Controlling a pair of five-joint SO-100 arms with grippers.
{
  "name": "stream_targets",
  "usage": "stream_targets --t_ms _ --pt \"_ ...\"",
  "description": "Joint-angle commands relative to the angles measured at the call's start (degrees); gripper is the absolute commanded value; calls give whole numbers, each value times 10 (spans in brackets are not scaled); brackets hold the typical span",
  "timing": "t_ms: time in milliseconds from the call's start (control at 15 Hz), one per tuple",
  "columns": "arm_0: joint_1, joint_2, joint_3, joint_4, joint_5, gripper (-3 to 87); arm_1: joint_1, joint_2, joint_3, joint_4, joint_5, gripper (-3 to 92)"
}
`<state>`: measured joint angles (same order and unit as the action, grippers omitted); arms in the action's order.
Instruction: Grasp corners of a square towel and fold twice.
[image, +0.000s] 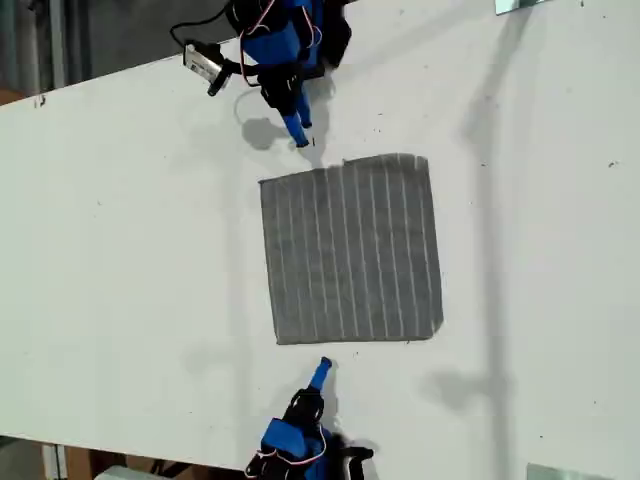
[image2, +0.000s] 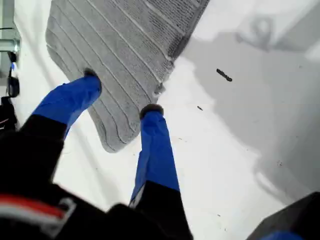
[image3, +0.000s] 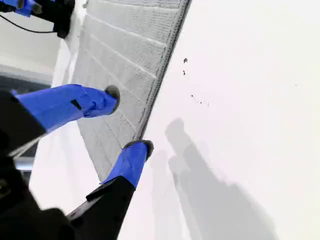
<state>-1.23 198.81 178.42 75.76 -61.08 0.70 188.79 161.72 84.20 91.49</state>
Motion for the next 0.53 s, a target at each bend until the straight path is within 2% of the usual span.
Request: stream_targets --t_ms 0,67,267,333,467 --pt "-33 2 2 -7 -109 138 -3 -2 -1 8 -15 214" --pt "-33 2 2 -7 -210 138 16 -2 -2 10 -16 214" --pt "-33 2 2 -7 -408 145 83 -2 -3 11 -17 214" --pt "-37 2 2 -6 -356 156 98 -2 -3 11 -17 214" --pt "-79 2 2 -6 -346 114 62 -2 1 0 -12 236"
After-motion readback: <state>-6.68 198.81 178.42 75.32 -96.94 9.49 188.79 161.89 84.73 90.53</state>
